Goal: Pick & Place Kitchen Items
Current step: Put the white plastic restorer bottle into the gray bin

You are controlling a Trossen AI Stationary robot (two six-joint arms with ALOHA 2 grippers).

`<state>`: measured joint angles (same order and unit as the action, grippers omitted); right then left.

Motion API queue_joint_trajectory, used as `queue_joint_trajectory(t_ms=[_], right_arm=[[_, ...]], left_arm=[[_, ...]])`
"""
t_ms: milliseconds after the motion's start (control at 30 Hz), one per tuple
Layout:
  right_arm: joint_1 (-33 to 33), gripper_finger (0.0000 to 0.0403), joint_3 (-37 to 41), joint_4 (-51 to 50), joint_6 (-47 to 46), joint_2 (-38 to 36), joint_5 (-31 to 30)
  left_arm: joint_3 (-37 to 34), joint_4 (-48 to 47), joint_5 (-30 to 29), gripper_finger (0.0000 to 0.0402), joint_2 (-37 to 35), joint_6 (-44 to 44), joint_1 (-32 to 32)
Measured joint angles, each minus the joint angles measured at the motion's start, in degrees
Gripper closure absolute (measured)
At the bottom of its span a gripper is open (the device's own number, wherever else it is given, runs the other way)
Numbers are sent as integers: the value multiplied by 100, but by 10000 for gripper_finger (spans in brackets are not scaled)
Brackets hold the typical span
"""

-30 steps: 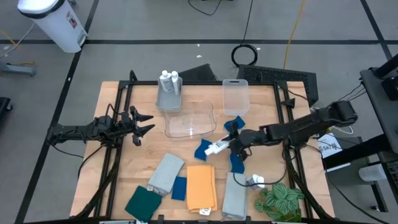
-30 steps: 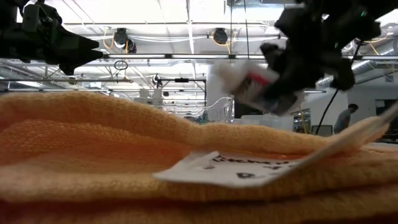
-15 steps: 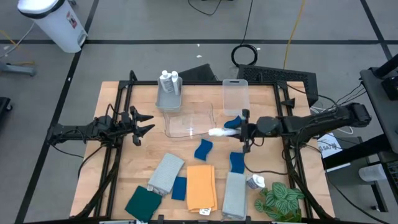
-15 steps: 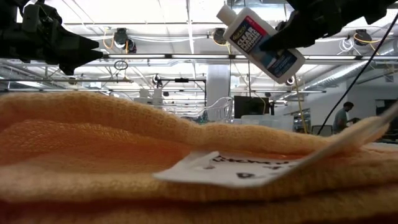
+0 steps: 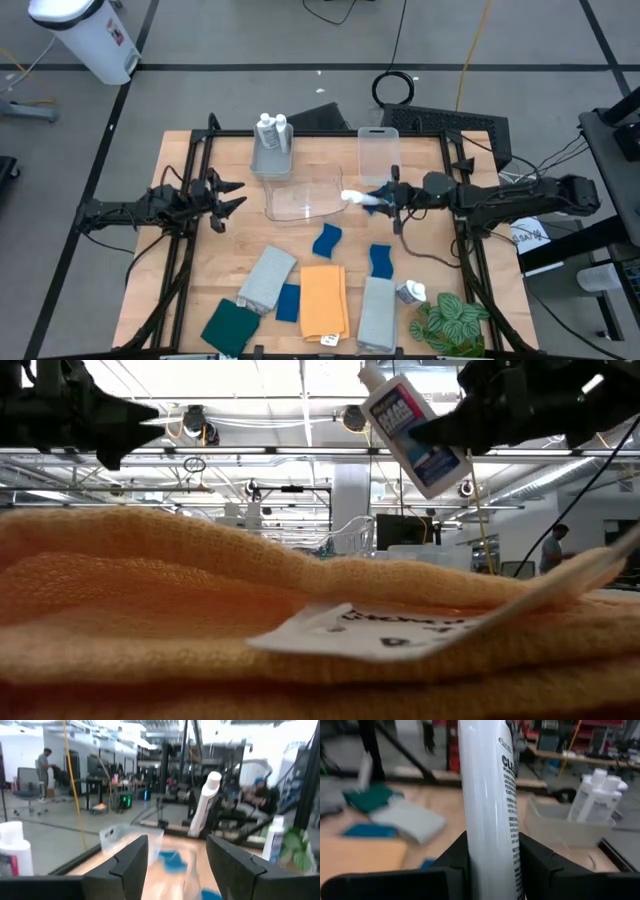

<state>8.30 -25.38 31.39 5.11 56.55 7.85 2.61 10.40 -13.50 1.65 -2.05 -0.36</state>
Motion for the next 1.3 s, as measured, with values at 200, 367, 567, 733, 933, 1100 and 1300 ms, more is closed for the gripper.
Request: queue_joint_trajectory(t_ms=[200,367,567,733,933,1100,1300], right_arm=[[743,308,418,1289,-611,0,1107],[1125,308,595,1530,-736,6,1187],[1385,308,605,1891,-663,120,1208],[1420,308,605,2499,-876,151,1513],[1414,308,601,2995,-1779,149,2949],[1411,308,507,3159,-1912,151,3880],[1409,309,424,3104,-2147,146,4817]], left_arm=[[2,517,2,194,0,-215,-1],[2,680,-113,194,-2,-64,-2],[2,671,-355,194,0,-52,0],[2,730,-428,195,0,-57,0],[2,922,-466,195,0,-430,0],[2,680,-464,194,134,-771,-2],[2,909,-466,195,446,-697,0]])
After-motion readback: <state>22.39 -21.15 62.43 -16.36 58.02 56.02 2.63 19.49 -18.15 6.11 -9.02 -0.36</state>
